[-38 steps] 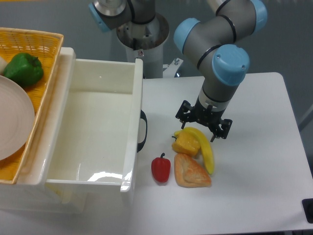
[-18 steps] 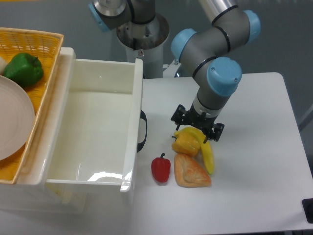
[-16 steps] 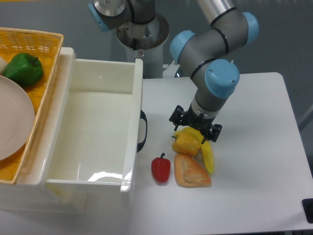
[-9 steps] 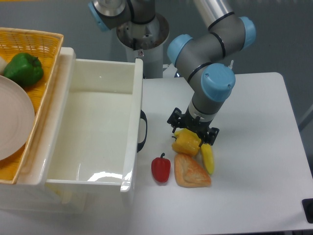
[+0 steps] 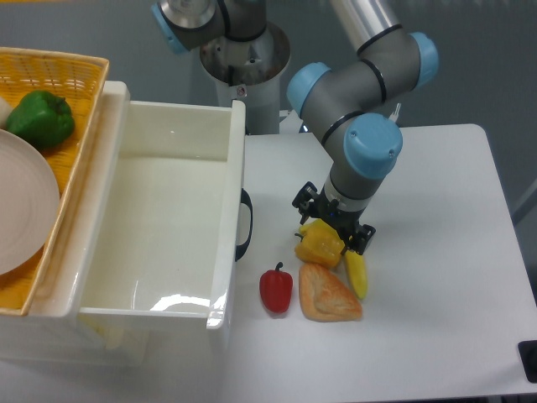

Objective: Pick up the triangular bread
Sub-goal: 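Move the gripper down and over the triangular toasted bread slice, then lower the open gripper onto the bread slice beside the yellow pepper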

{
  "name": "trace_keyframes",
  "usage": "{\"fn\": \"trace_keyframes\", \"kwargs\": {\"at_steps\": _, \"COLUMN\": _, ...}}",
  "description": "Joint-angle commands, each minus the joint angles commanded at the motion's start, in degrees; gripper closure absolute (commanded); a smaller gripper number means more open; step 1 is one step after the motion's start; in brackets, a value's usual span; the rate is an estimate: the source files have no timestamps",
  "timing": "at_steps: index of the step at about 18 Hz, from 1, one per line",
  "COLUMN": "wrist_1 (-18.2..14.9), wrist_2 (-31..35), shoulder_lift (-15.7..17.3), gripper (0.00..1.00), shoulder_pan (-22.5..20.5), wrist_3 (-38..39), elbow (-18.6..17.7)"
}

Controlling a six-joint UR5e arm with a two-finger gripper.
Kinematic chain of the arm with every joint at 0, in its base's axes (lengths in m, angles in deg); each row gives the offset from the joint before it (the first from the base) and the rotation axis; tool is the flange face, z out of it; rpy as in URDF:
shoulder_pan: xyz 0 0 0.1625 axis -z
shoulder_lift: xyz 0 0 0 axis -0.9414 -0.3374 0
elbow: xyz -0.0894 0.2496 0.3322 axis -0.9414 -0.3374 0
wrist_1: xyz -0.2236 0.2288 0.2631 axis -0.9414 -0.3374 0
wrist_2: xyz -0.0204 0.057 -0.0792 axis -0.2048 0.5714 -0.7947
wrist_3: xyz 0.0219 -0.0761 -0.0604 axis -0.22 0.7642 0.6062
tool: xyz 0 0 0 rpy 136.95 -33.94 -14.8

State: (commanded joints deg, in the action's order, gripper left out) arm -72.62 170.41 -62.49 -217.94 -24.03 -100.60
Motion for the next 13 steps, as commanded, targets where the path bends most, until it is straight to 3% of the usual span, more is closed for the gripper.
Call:
{"fn": "trace_keyframes", "kwargs": {"at_steps": 3, "wrist_1": 3.5, "wrist_2": -0.1, "shoulder_lift": -3.1, "gripper": 0.00, "shoulder_pan": 0.2, "wrist_3": 0.2, "elbow": 2.1}}
{"fn": "trace_keyframes", "kwargs": {"at_steps": 10, "wrist_1": 5.5, "wrist_2": -0.7, "shoulder_lift": -6.1, "gripper": 0.00, "shoulder_pan": 0.8, "wrist_3": 3.3, "elbow": 4.7}}
{"fn": "trace_keyframes", "kwargs": {"at_steps": 13, "wrist_1": 8.3, "wrist_2": -3.2, "shoulder_lift": -7.6, "gripper": 0.00, "shoulder_pan": 0.9, "wrist_3": 6.5, "elbow": 4.8}}
